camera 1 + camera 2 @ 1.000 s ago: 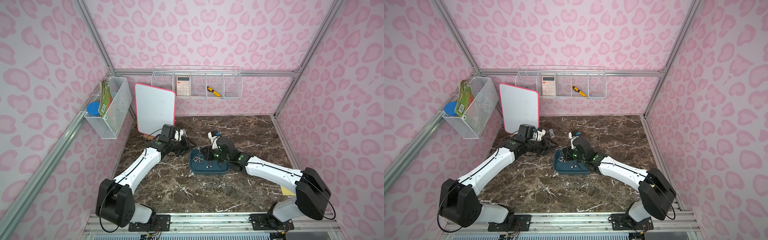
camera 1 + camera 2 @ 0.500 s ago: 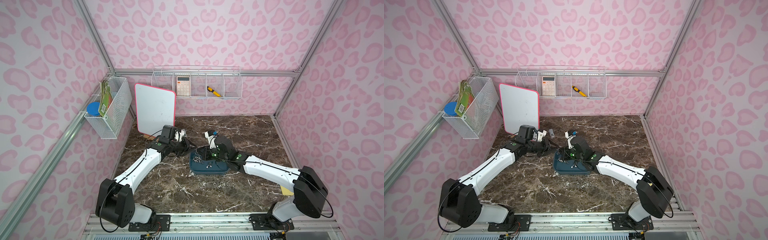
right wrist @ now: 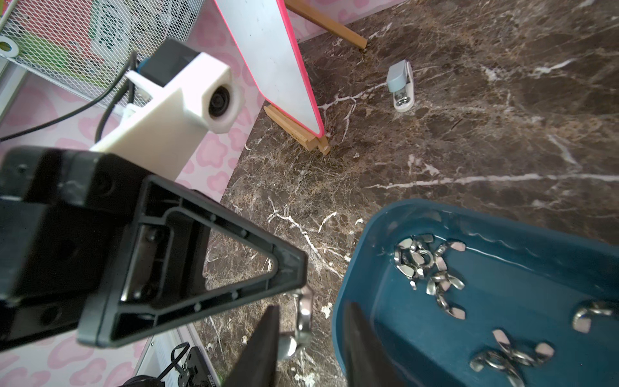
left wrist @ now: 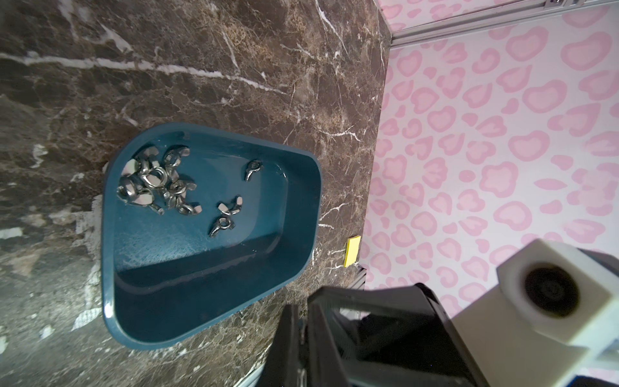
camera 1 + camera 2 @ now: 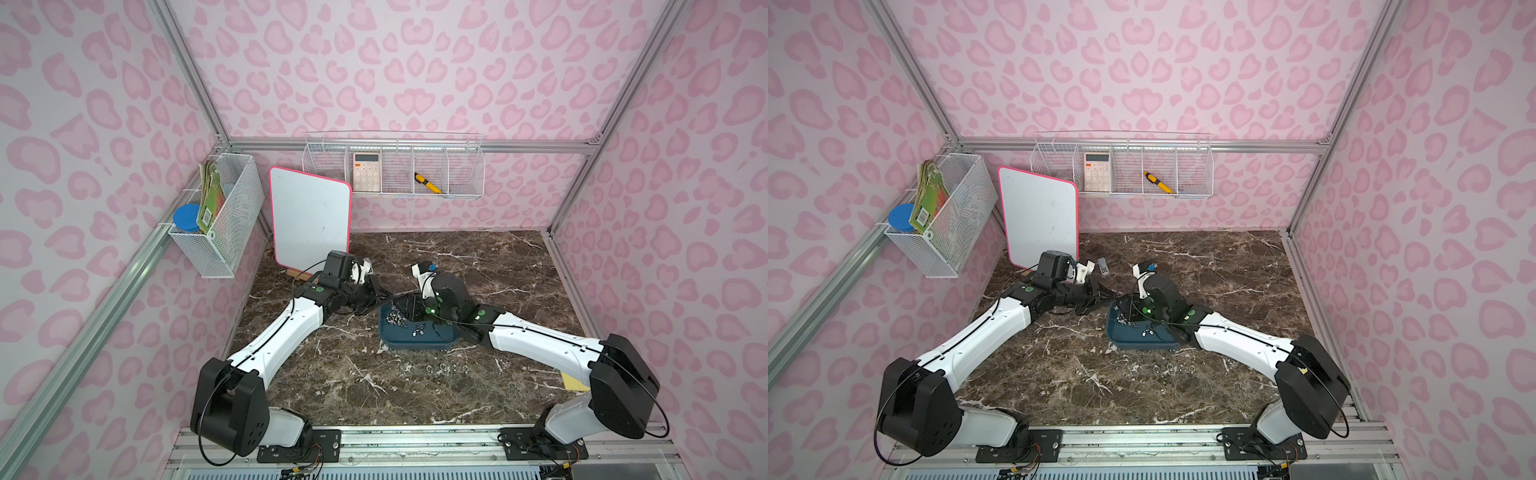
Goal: Take out the wing nut from the storage box
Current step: Pick up the wing nut from the storage box, then place the wing nut at the center of the board.
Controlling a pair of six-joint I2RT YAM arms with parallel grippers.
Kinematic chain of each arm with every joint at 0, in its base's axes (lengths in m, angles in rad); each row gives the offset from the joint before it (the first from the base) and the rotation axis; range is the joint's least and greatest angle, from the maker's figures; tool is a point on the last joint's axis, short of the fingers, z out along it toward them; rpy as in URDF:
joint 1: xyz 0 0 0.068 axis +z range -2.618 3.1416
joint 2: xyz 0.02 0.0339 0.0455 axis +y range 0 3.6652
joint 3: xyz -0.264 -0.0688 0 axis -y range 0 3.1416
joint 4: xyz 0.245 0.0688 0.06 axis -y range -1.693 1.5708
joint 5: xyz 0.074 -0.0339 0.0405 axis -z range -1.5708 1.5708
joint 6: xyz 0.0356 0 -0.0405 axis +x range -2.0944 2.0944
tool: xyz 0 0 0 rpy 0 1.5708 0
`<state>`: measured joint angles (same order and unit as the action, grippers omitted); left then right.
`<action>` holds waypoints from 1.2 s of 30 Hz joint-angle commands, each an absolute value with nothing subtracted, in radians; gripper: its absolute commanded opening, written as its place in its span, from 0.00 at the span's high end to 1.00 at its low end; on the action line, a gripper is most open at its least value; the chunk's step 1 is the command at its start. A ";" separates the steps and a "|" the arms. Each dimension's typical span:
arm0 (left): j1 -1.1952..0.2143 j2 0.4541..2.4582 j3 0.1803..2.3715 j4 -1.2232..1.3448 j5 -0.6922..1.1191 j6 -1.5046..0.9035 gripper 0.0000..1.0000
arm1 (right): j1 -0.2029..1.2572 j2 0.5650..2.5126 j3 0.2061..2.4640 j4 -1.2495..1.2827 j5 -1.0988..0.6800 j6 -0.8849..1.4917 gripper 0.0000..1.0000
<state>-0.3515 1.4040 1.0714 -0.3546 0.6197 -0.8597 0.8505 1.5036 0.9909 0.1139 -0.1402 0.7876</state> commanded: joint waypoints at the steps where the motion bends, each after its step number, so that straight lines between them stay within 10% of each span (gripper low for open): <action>1: -0.367 1.396 1.081 -0.410 0.570 -0.821 1.00 | 0.817 1.479 0.956 0.094 -0.109 0.811 0.51; 21: -0.812 1.565 1.051 -0.497 0.113 -0.870 1.00 | 0.557 1.121 0.707 -0.202 -0.047 0.686 0.03; 36: -0.931 1.760 1.139 -0.556 0.010 -0.916 1.00 | 0.547 0.962 0.612 -0.239 -0.031 0.697 0.02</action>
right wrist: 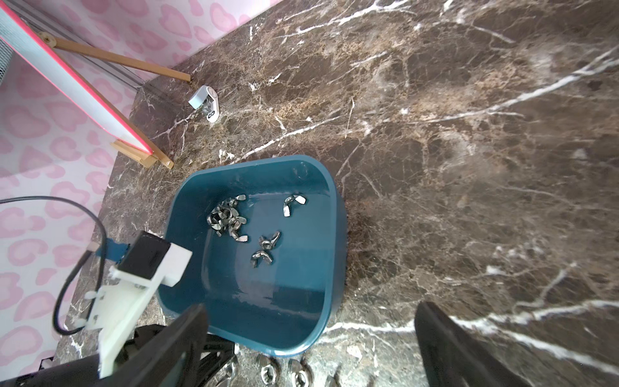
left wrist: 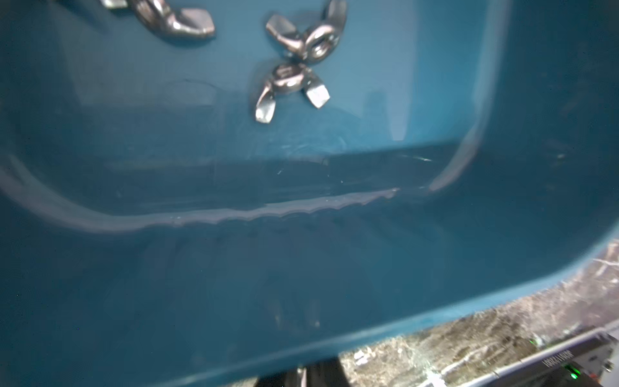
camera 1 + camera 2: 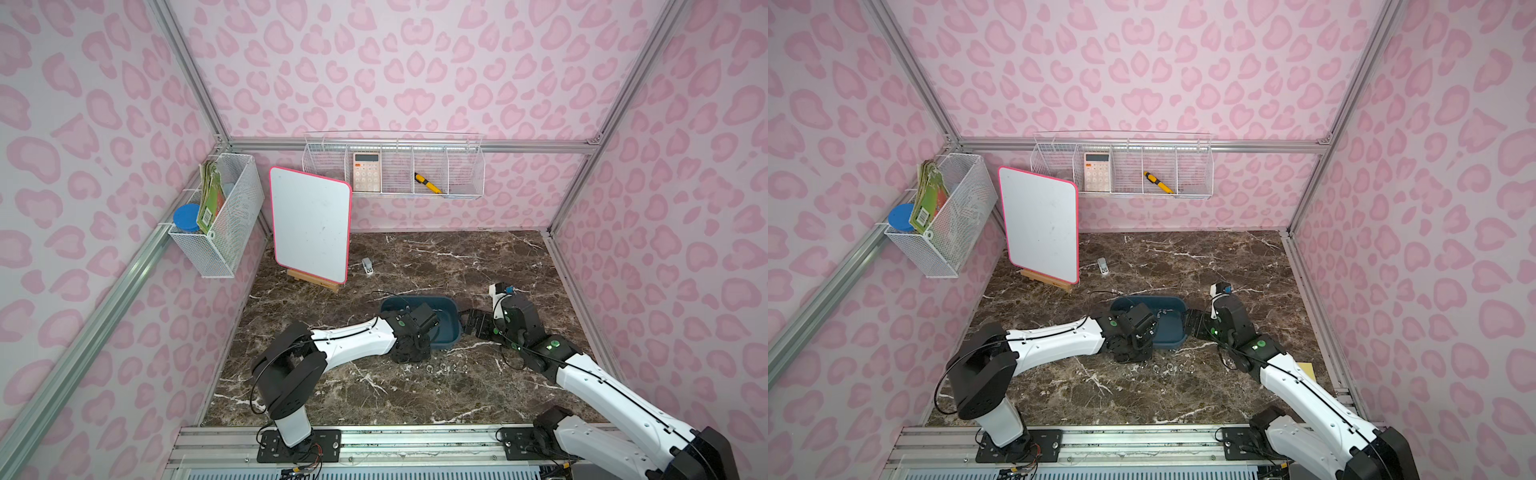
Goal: Take out the wing nut from the storage box
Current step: Place the wing nut at the center of the board, then pick up the wing nut from the storage box.
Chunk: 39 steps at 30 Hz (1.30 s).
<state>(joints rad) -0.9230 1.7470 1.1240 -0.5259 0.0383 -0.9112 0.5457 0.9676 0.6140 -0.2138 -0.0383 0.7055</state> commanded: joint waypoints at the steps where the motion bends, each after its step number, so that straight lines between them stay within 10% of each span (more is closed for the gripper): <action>1: -0.938 1.763 1.140 -0.561 0.008 -0.918 1.00 | 0.547 0.960 0.613 -0.240 -0.031 0.696 0.02; 9: -0.956 1.770 1.126 -0.557 0.025 -0.925 1.00 | 0.546 0.961 0.609 -0.227 -0.039 0.704 0.02; 19: -0.958 1.750 1.126 -0.559 0.028 -0.907 0.70 | 0.549 0.977 0.618 -0.223 -0.043 0.715 0.02; 39: -0.759 1.520 1.201 -0.702 -0.010 -0.724 0.41 | 0.696 1.170 0.780 -0.209 0.026 0.697 0.02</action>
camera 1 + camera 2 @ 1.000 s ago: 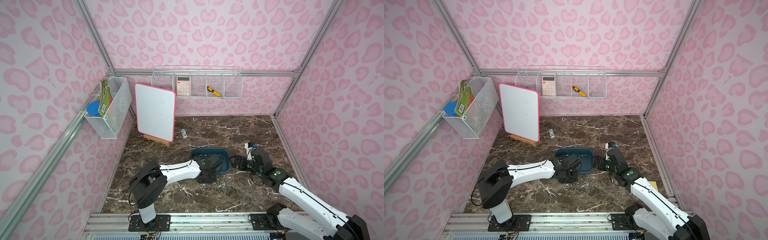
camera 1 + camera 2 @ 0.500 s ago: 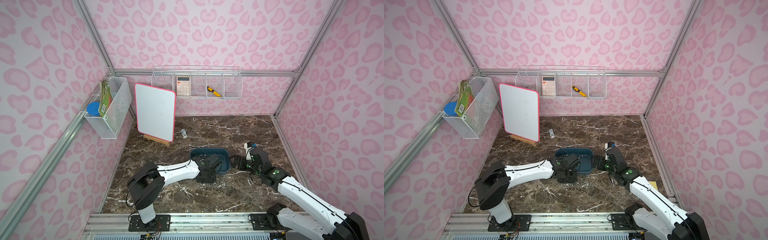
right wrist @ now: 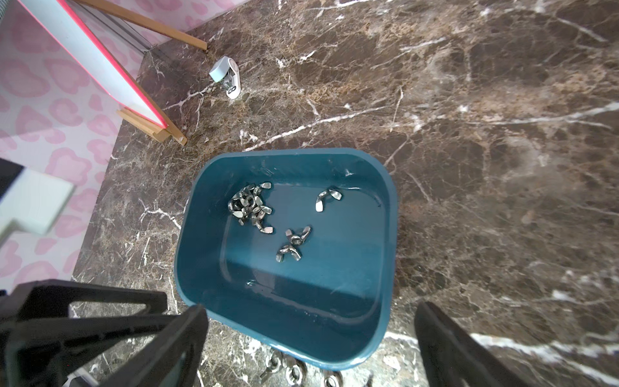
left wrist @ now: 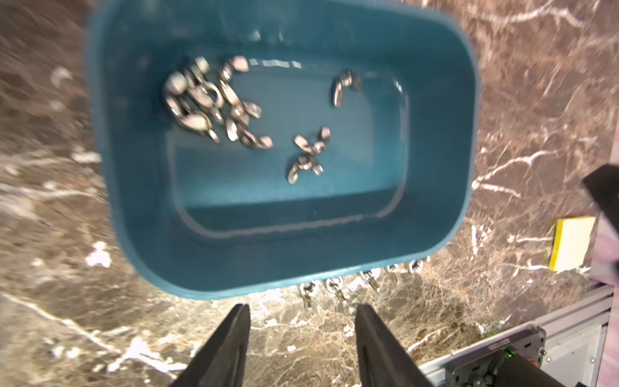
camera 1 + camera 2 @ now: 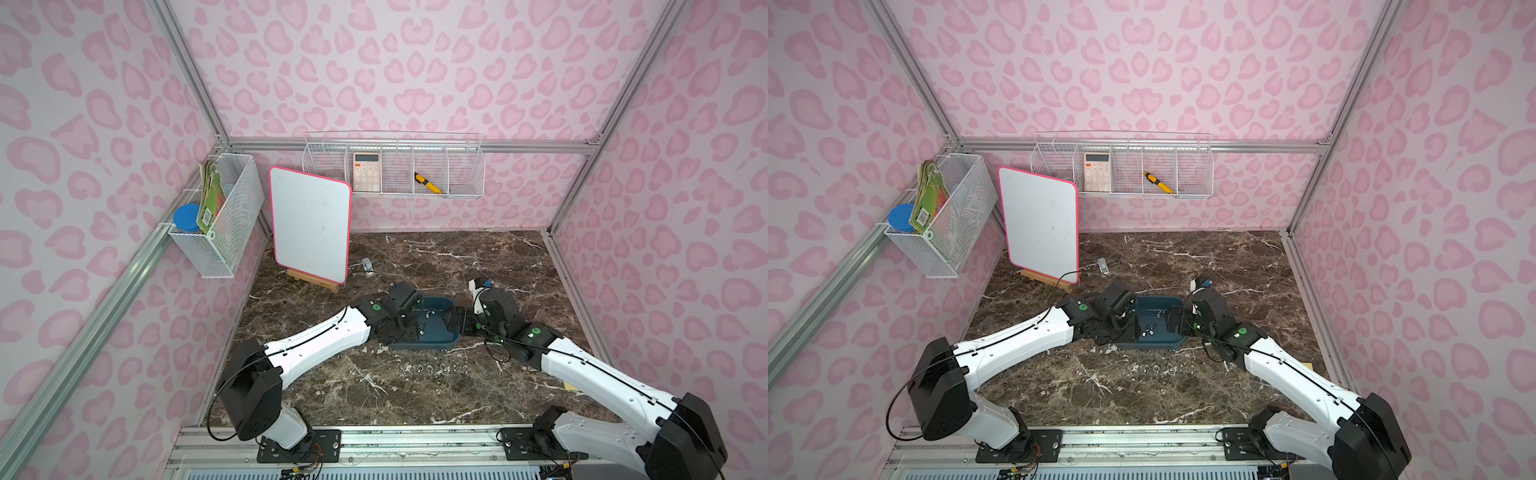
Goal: Take out the wing nut from the storage box
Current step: Pick up the wing nut from the storage box.
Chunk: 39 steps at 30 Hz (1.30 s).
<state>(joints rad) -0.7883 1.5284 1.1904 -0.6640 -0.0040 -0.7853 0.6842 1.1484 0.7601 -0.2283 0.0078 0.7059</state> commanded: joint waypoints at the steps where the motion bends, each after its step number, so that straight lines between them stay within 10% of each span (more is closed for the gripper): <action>1: -0.742 1.522 1.205 -0.701 -0.006 -0.713 0.41 | 0.700 1.180 0.785 -0.208 0.026 0.697 0.02; 39: -0.671 2.190 1.715 -0.596 0.187 -0.457 0.64 | 0.526 1.025 0.705 -0.285 -0.025 0.698 0.02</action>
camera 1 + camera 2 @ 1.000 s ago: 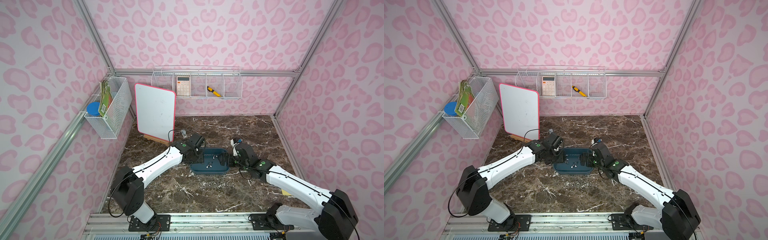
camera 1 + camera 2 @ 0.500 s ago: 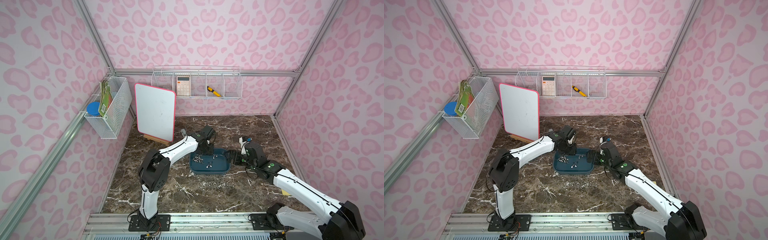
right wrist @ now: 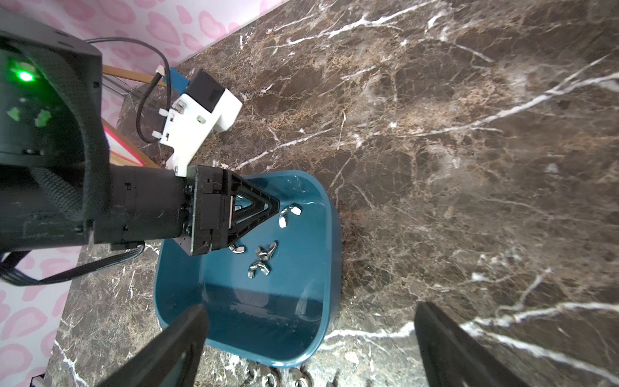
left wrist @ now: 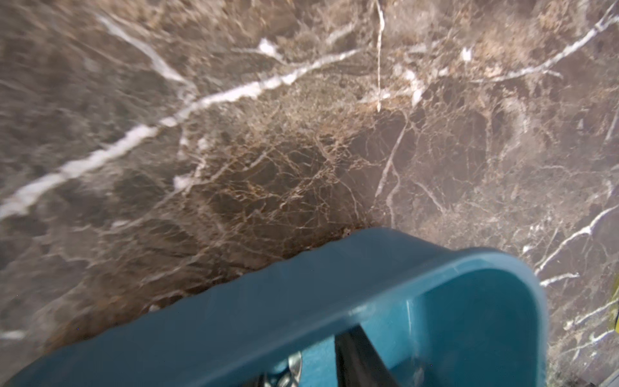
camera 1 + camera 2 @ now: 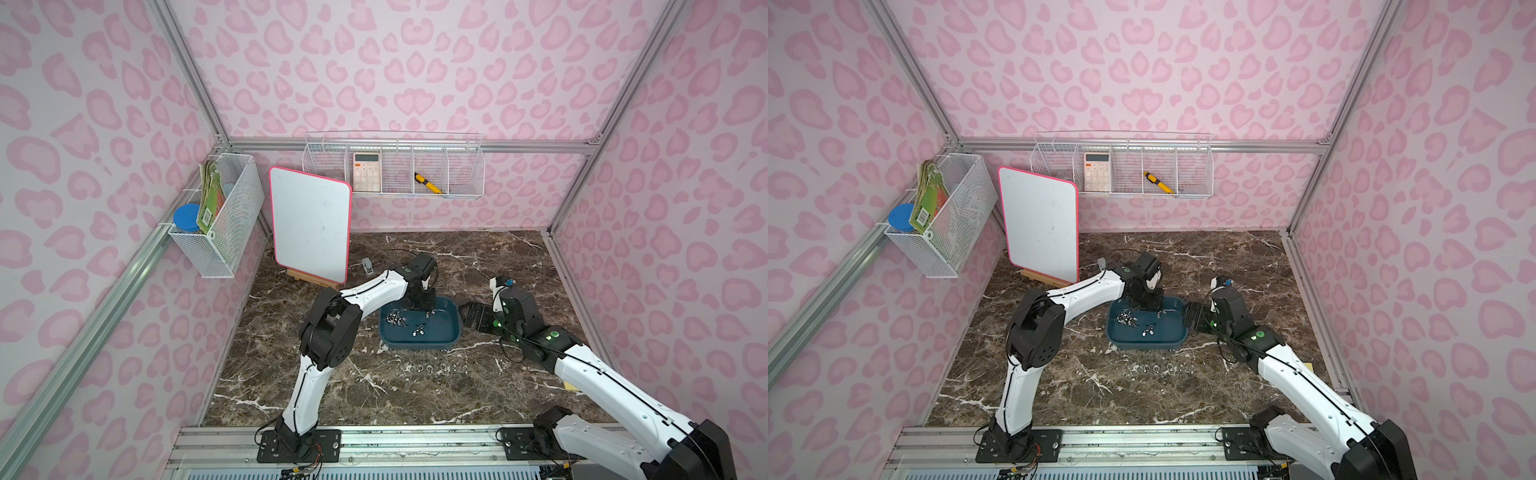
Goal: Take out the wing nut from the storage box
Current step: Pick up the wing nut from the storage box.
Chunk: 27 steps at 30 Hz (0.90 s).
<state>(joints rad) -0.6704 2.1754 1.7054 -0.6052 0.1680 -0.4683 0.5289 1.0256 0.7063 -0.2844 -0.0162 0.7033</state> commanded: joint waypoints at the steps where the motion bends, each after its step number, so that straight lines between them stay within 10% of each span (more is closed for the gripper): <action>1: -0.671 2.195 1.717 -0.596 0.184 -0.458 0.64 | 0.525 1.025 0.705 -0.285 -0.026 0.699 0.02; 18: -0.683 2.232 1.717 -0.586 0.094 -0.454 0.69 | 0.517 1.036 0.697 -0.268 -0.051 0.706 0.02; 27: -0.686 2.209 1.693 -0.548 0.116 -0.483 0.92 | 0.517 1.017 0.678 -0.265 -0.060 0.719 0.02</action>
<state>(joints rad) -0.6857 2.2208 1.7054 -0.5552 0.1169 -0.4698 0.5171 1.0233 0.6819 -0.2836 -0.0578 0.7071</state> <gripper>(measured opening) 0.087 0.983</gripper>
